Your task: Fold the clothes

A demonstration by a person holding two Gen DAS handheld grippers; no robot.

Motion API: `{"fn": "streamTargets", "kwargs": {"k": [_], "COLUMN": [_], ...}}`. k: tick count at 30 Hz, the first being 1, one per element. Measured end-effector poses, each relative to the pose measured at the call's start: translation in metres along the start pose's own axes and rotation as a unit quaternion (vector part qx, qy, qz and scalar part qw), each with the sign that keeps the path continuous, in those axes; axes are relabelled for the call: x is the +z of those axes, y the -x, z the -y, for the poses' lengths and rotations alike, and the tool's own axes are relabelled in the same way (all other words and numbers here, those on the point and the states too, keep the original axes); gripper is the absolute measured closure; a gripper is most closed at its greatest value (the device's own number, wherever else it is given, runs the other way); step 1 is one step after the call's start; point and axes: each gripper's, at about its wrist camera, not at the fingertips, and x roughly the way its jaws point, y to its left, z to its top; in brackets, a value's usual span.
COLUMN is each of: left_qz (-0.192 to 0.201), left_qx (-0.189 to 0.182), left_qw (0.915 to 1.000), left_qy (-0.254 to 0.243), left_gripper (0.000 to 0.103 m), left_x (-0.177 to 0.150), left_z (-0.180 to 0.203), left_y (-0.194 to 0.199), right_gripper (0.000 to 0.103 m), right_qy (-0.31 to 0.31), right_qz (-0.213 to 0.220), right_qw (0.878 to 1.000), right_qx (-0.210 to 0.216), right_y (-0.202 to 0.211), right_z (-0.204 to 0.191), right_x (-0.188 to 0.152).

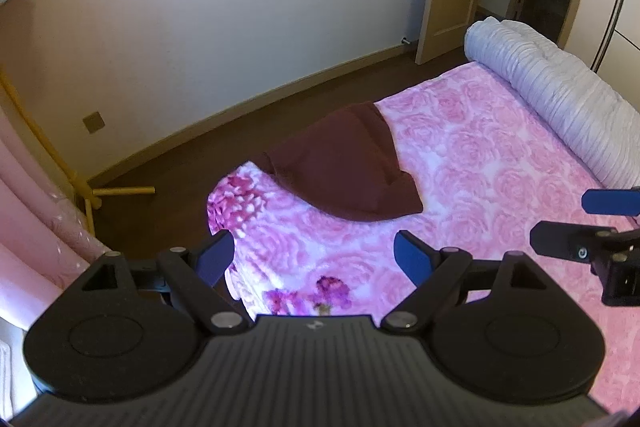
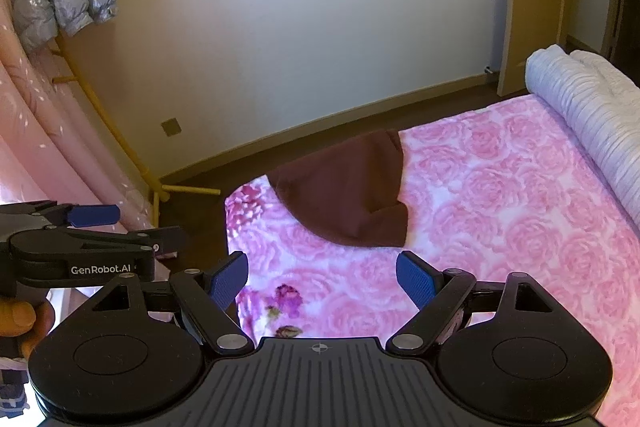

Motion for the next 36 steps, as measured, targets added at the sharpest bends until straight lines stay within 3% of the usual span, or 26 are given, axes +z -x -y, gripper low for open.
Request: {"fn": "streamTargets", "kwargs": {"k": [7,36], "left_qz": [-0.028,-0.014], "left_qx": [-0.021,0.006], "left_qw": [0.999,0.9998], "left_qy": [0.026,0.011], "left_gripper": [0.019,0.019], "left_x": [0.004,-0.016], "left_z": [-0.011,0.002], "left_y": [-0.007,0.014], "right_gripper": [0.019,0.019], "right_qy": [0.0,-0.001], "right_qz": [0.0,0.001], "right_qw": [1.0,1.0], "right_qx": [-0.002,0.013], "right_y": [-0.004,-0.001], "right_z": [0.0,0.008], "right_x": [0.001,-0.006]}}
